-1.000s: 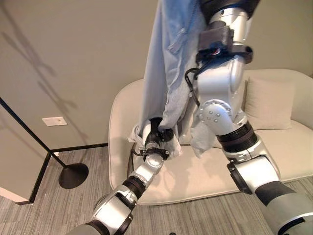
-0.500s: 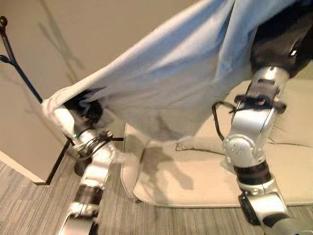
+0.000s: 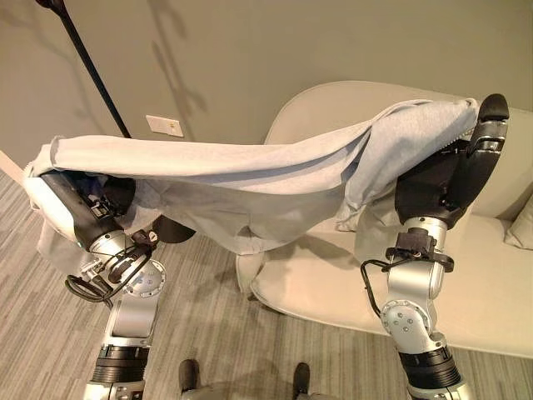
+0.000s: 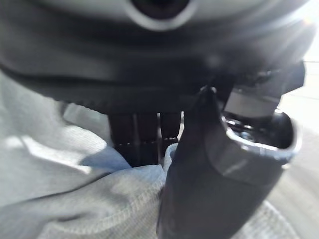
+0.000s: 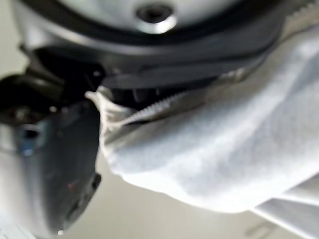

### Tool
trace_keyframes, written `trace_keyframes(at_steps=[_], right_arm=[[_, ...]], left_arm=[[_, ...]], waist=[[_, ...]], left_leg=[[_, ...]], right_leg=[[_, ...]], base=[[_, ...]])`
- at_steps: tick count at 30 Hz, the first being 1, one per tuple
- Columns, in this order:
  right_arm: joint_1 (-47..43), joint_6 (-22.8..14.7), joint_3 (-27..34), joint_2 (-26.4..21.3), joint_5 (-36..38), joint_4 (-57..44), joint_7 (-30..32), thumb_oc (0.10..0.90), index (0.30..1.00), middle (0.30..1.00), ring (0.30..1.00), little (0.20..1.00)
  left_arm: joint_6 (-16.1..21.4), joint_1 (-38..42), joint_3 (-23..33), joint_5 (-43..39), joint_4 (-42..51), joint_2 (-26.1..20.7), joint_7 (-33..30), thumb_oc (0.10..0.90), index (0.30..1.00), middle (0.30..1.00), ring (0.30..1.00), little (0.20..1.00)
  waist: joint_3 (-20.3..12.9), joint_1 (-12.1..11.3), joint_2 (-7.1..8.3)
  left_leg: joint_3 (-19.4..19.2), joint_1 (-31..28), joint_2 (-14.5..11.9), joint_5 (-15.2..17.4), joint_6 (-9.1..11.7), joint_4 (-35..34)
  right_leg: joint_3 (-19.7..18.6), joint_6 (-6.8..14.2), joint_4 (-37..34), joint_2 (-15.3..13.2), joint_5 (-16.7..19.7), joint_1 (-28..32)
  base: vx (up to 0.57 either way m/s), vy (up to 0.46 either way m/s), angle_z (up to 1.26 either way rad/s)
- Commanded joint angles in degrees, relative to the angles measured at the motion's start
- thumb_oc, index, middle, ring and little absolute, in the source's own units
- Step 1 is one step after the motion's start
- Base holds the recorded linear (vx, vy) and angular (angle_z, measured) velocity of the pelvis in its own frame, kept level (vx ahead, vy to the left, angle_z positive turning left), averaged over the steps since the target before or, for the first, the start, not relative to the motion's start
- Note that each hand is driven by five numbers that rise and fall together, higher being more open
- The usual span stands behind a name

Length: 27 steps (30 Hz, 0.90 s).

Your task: Hang the clothes on the sofa on the clothes rack.

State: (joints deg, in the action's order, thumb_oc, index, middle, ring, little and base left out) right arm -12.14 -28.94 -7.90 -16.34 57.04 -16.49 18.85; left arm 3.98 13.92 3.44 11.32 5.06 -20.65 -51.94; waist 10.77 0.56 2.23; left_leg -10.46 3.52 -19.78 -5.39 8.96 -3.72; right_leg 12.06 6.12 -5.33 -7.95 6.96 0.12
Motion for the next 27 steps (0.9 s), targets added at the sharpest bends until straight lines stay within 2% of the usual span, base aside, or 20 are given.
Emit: trace_keyframes(at_steps=[1, 2, 4, 5, 7, 9, 10, 11, 13, 15, 17, 18, 19, 20, 21, 24, 27], right_arm=[[-1.81, -0.95, 2.36, -3.49, -4.31, -8.66, -8.98, 0.4, 0.3, 0.3, 0.3, 0.3], [0.94, -0.45, 3.27, -1.47, -4.16, -9.76, -11.67, 0.4, 0.3, 0.3, 0.3, 0.3], [1.18, -0.37, 2.98, -0.35, -3.57, -9.91, -12.15, 0.4, 0.3, 0.3, 0.3, 0.3], [1.63, -0.53, 2.39, 0.91, -2.34, -10.02, -12.91, 0.4, 0.3, 0.3, 0.3, 0.3], [0.26, -0.76, -0.07, 2.13, -1.24, -9.7, -12.98, 0.4, 0.3, 0.3, 0.3, 0.3], [-1.06, -0.69, -1.43, 2.45, -0.83, -9.61, -12.82, 0.4, 0.3, 0.3, 0.3, 0.3], [-1.33, -0.99, -1.74, 2.63, -0.5, -9.59, -13.46, 0.4, 0.3, 0.3, 0.3, 0.3], [-0.85, -1.2, -1.85, 2.49, -0.8, -9.9, -13.75, 0.4, 0.3, 0.3, 0.3, 0.3], [0.19, -1.21, -1.83, 1.41, -2.3, -10.71, -13.23, 0.4, 0.3, 0.3, 0.3, 0.3], [0.83, -0.8, -0.62, -0.52, -3.86, -10.81, -12.73, 0.4, 0.3, 0.3, 0.3, 0.3], [2.32, -0.42, 0.02, -1.07, -4.36, -10.82, -13.08, 0.4, 0.3, 0.3, 0.3, 0.3], [3.75, -0.68, 0.32, -1.25, -4.08, -10.87, -13.4, 0.4, 0.3, 0.3, 0.3, 0.3], [3.8, -0.69, 0.34, -1.28, -4.04, -10.91, -13.43, 0.4, 0.3, 0.3, 0.3, 0.3], [4.24, -0.68, 0.47, -1.41, -4.06, -10.88, -13.48, 0.4, 0.3, 0.3, 0.3, 0.3], [6.4, -0.78, 1.29, -2.04, -4.3, -10.64, -13.38, 0.4, 0.3, 0.3, 0.3, 0.3], [8.19, -0.64, 1.55, -2.75, -4.5, -10.65, -13.23, 0.4, 0.3, 0.3, 0.3, 0.3], [8.58, 0.07, 1.17, -3.98, -5.74, -9.84, -12.67, 0.4, 0.3, 0.3, 0.3, 0.3]], left_arm=[[6.56, 5.67, 0.59, 7.84, 8.36, -6.43, -1.45, 0.4, 0.3, 0.3, 0.3, 0.3], [7.35, 6.81, -0.87, 10.09, 10.94, -7.99, -0.67, 0.4, 0.3, 0.3, 0.3, 0.3], [7.35, 7.11, -1.11, 9.94, 11.32, -8.5, -0.56, 0.4, 0.3, 0.3, 0.3, 0.3], [7.21, 7.34, -1.23, 10.29, 11.68, -9.39, -0.63, 0.4, 0.3, 0.3, 0.3, 0.3], [6.96, 8.3, -1.96, 10.75, 11.68, -10.0, -1.32, 0.4, 0.3, 0.3, 0.3, 0.3], [6.73, 8.09, -2.15, 11.27, 12.72, -10.32, -1.71, 0.4, 0.3, 0.3, 0.3, 0.3], [6.96, 7.34, -1.83, 11.78, 13.92, -10.13, -1.44, 0.4, 0.3, 0.3, 0.3, 0.3], [7.19, 6.92, -2.06, 12.12, 14.5, -10.23, -1.03, 0.4, 0.3, 0.3, 0.3, 0.3], [7.67, 5.41, -2.68, 12.18, 14.91, -9.58, 0.11, 0.4, 0.3, 0.3, 0.3, 0.3], [7.64, 3.2, -2.17, 11.7, 15.4, -9.07, 1.76, 0.4, 0.3, 0.3, 0.3, 0.3], [7.84, 1.47, -1.24, 11.43, 15.83, -8.56, 2.78, 0.4, 0.3, 0.3, 0.3, 0.3], [7.97, 0.75, -1.28, 11.28, 15.26, -7.5, 2.76, 0.4, 0.3, 0.3, 0.3, 0.3], [7.99, 0.75, -1.3, 11.3, 15.25, -7.46, 2.75, 0.4, 0.3, 0.3, 0.3, 0.3], [8.05, 0.66, -1.41, 11.06, 15.01, -7.01, 2.79, 0.4, 0.3, 0.3, 0.3, 0.3], [8.93, 0.96, -2.56, 10.31, 14.43, -5.7, 3.58, 0.4, 0.3, 0.3, 0.3, 0.3], [9.22, -0.04, -2.46, 10.33, 14.67, -5.32, 4.12, 0.4, 0.3, 0.3, 0.3, 0.3], [8.91, -0.4, -2.23, 11.17, 14.68, -5.01, 4.0, 0.4, 0.3, 0.3, 0.3, 0.3]], waist=[[-8.66, -0.93, 1.93], [-7.85, -1.46, 3.41], [-7.66, -1.66, 3.92], [-7.51, -1.86, 4.65], [-6.74, -2.53, 5.35], [-5.88, -3.71, 4.95], [-5.15, -3.98, 4.4], [-5.05, -3.62, 3.99], [-5.12, -2.52, 3.47], [-5.32, -1.68, 3.34], [-5.42, -0.94, 3.3], [-5.25, 0.08, 3.5], [-5.4, 0.08, 3.51], [-5.29, 0.43, 3.49], [-5.26, 1.75, 3.64], [-5.9, 1.62, 3.59], [-7.38, 2.13, 3.38]], left_leg=[[0.42, -2.18, 3.89, 3.3, 0.16, 1.79], [1.17, 0.33, 7.81, 6.8, -1.96, 5.43], [1.14, 0.9, 8.96, 7.53, -2.72, 5.86], [0.92, 1.09, 10.47, 8.12, -3.81, 5.7], [-0.26, 0.26, 12.64, 8.61, -5.41, 4.79], [-1.98, -0.97, 13.86, 9.07, -6.8, 4.08], [-2.72, -2.25, 14.46, 9.53, -7.52, 3.47], [-2.67, -3.11, 15.18, 9.51, -8.06, 2.76], [-2.1, -5.22, 16.31, 9.3, -8.29, 0.65], [-1.9, -6.4, 17.21, 9.17, -8.41, -0.56], [-1.18, -6.98, 17.92, 9.35, -8.3, -0.87], [-0.36, -8.02, 19.32, 9.84, -8.43, -1.02], [-0.39, -7.75, 19.34, 9.5, -8.44, -1.09], [0.03, -8.22, 19.93, 10.02, -8.5, -1.08], [2.0, -8.12, 21.51, 9.94, -8.68, -1.22], [2.54, -8.23, 22.08, 10.51, -8.83, -0.85], [2.16, -9.06, 21.86, 13.79, -8.57, 2.6]], right_leg=[[-0.76, 4.22, 0.64, -5.0, -6.0, 4.64], [0.15, 5.48, 2.66, -9.22, -2.68, 4.04], [0.37, 5.74, 3.75, -10.44, -2.02, 3.3], [0.39, 5.88, 5.75, -11.79, -1.02, 1.88], [1.74, 5.9, 9.82, -14.34, 2.59, -0.52], [6.24, 5.22, 13.73, -16.84, 4.5, -1.76], [8.4, 4.8, 17.14, -17.37, 2.79, -2.01], [8.53, 3.93, 19.17, -15.8, 1.05, -2.75], [6.26, 2.6, 20.5, -10.3, -3.76, -4.55], [5.51, 1.07, 18.91, -4.24, -7.53, -6.06], [4.69, 0.47, 16.87, 0.21, -8.42, -7.54], [2.82, 0.01, 14.64, 4.31, -8.25, -9.16], [2.87, -0.1, 14.17, 4.34, -7.73, -9.24], [1.99, 0.02, 13.53, 5.58, -7.83, -9.55], [-2.62, -0.14, 11.54, 7.64, -6.5, -10.09], [-2.78, -0.74, 11.27, 7.44, -6.73, -9.31], [-2.75, -1.48, 11.53, 7.36, -7.85, -7.98]], base=[[0.17, 0.552, 0.74], [0.16, 0.562, 0.76], [0.06, 0.365, 0.63], [0.03, 0.323, 0.42], [0.01, 0.346, 0.11], [0.01, 0.39, -0.03], [0.07, 0.417, -0.32], [0.12, 0.385, -0.34], [0.15, 0.272, -0.04], [0.15, 0.167, 0.07], [0.17, 0.11, 0.13], [0.15, 0.105, 0.21], [0.16, 0.103, 0.22], [0.17, 0.071, 0.65], [0.18, 0.074, 0.64], [0.16, 0.007, 0.3], [0.26, -0.05, 0.11]])
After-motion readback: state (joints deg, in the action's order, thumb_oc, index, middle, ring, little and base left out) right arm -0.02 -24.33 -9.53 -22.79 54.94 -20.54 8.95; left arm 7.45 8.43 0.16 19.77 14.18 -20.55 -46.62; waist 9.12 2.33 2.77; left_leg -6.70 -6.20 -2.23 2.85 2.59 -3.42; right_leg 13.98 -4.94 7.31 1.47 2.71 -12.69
